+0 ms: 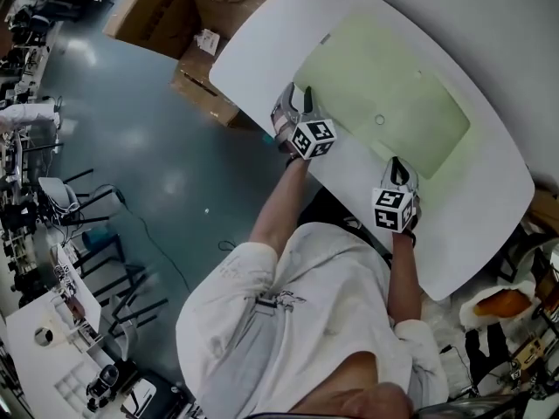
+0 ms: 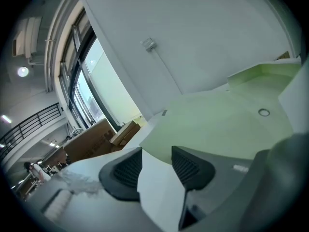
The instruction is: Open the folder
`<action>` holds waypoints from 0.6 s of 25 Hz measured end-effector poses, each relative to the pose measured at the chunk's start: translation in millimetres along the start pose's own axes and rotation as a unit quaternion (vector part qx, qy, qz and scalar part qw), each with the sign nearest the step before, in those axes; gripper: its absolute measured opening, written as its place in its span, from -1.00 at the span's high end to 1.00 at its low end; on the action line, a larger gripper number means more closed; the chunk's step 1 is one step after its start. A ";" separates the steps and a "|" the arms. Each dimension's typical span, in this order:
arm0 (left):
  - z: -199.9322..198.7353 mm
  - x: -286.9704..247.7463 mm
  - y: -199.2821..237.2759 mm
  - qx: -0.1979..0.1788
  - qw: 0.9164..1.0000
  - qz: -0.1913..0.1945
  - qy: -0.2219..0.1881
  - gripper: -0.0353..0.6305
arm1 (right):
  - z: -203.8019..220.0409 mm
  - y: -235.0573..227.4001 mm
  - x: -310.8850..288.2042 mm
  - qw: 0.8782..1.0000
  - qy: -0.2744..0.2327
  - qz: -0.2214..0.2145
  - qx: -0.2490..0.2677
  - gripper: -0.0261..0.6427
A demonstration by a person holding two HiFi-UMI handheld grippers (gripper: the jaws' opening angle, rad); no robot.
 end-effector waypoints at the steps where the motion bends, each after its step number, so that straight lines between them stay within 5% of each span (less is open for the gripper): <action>1: 6.1 -4.1 -1.0 -0.001 1.000 0.003 0.015 0.34 | 0.0 1.2 0.1 1.000 0.000 0.000 0.000 0.92; 8: 29.0 -17.2 -18.2 -0.058 0.995 0.028 0.076 0.30 | 1.3 4.7 0.8 1.000 0.001 -0.002 0.000 0.92; 15: 25.2 -21.5 -25.4 -0.110 0.991 0.035 0.068 0.38 | 1.3 4.7 -0.7 1.000 0.000 -0.002 -0.003 0.92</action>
Point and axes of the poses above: the fingertips, and each gripper's own axes: x backward along the fingers, y to its left, z out of its underside, the point moved 5 cm from there along x, backward along the fingers, and after that the axes turned 2 degrees about x, right-handed, at the moved point
